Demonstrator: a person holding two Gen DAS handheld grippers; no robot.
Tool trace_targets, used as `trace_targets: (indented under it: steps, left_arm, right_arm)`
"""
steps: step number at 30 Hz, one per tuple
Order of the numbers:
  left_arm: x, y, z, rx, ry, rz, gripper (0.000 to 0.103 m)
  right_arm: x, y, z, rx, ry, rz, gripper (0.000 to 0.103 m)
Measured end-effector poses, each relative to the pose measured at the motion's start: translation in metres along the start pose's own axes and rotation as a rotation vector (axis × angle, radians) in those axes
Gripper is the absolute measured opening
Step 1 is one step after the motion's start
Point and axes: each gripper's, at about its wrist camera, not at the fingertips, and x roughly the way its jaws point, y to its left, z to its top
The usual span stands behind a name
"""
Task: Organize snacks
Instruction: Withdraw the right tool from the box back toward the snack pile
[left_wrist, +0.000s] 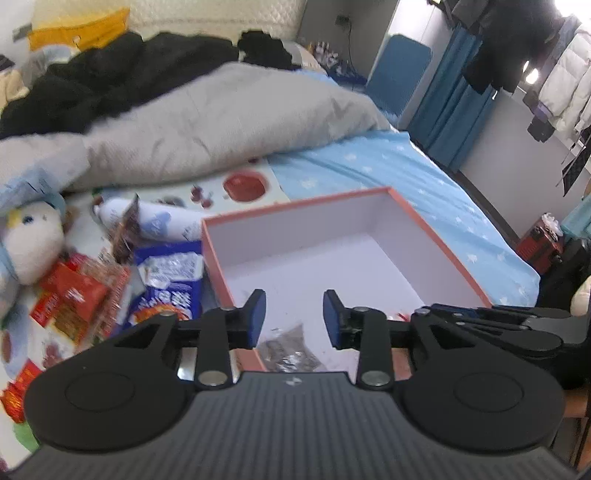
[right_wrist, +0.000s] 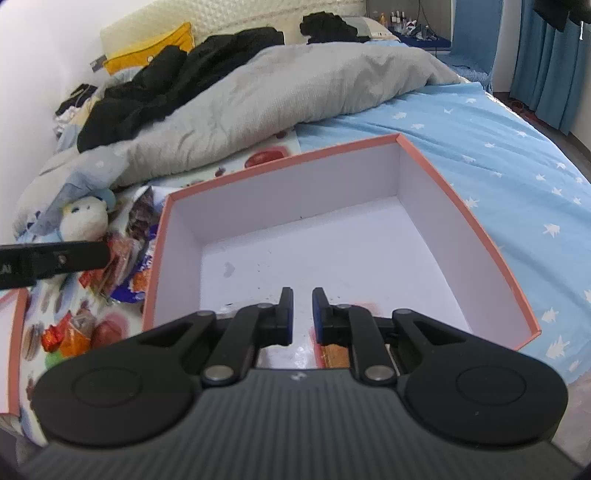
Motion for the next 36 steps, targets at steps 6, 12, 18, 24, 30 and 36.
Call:
trace_targets:
  steps: [6,12,18,24,30,36]
  left_arm:
    - [-0.040,0.002,0.004,0.002,-0.078,0.009,0.041]
    - [-0.085,0.006,-0.004,0.017,-0.163,0.030,0.042]
    - [-0.130,0.017,-0.017,0.034,-0.250,0.066,0.043]
    - [-0.168,0.036,-0.036,0.014,-0.304,0.108,0.046]
    - [-0.195,0.058,-0.062,-0.029,-0.313,0.139,0.047]
    - [-0.212,0.079,-0.097,-0.058,-0.301,0.195,0.048]
  right_arm:
    - [-0.031,0.014,0.002,-0.020,-0.084,0.012,0.015]
    - [-0.062,0.034,0.005,-0.047,-0.173,0.039,0.015]
    - [-0.092,0.062,0.001,-0.096,-0.264,0.074,0.015]
    - [-0.117,0.090,-0.011,-0.147,-0.338,0.123,0.015]
    - [-0.134,0.118,-0.026,-0.204,-0.391,0.157,0.015]
    - [-0.142,0.137,-0.045,-0.223,-0.411,0.195,0.015]
